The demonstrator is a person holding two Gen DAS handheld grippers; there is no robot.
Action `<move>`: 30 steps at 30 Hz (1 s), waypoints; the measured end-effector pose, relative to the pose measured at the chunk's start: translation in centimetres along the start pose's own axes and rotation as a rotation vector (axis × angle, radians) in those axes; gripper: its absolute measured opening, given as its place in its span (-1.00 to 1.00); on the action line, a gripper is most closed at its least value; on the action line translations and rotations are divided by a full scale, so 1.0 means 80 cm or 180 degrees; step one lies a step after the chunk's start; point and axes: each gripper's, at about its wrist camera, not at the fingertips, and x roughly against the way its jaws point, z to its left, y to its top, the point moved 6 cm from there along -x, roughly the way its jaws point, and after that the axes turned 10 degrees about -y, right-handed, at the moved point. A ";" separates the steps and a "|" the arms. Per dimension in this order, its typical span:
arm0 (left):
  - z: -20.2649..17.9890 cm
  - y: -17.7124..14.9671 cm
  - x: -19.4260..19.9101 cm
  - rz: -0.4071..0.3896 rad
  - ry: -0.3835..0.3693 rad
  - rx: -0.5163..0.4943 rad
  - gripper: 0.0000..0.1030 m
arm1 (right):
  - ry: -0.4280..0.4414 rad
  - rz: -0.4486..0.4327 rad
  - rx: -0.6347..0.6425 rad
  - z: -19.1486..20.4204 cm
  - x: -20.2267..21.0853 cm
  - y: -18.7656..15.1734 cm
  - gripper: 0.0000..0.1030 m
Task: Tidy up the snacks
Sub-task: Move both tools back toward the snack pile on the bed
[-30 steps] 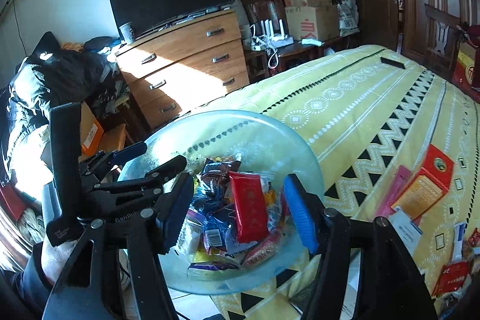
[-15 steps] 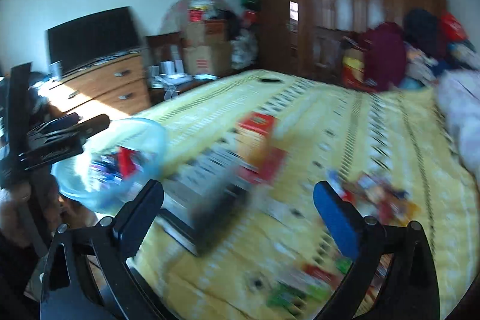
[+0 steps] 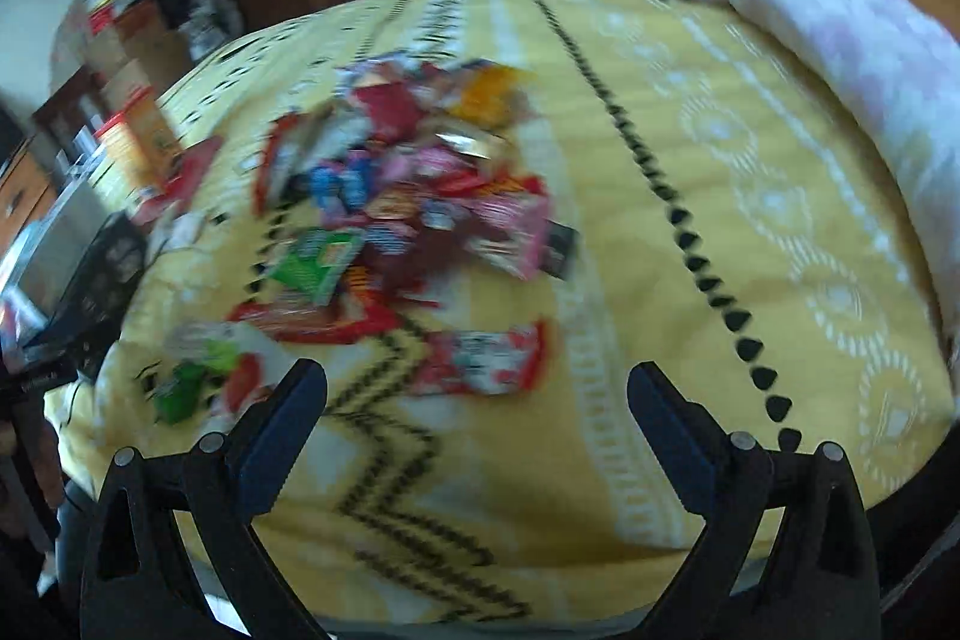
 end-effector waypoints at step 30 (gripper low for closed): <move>-0.017 0.014 -0.100 -0.0239 -0.0373 0.0006 1.00 | -0.0430 -0.0155 -0.0369 -0.052 -0.133 0.016 1.00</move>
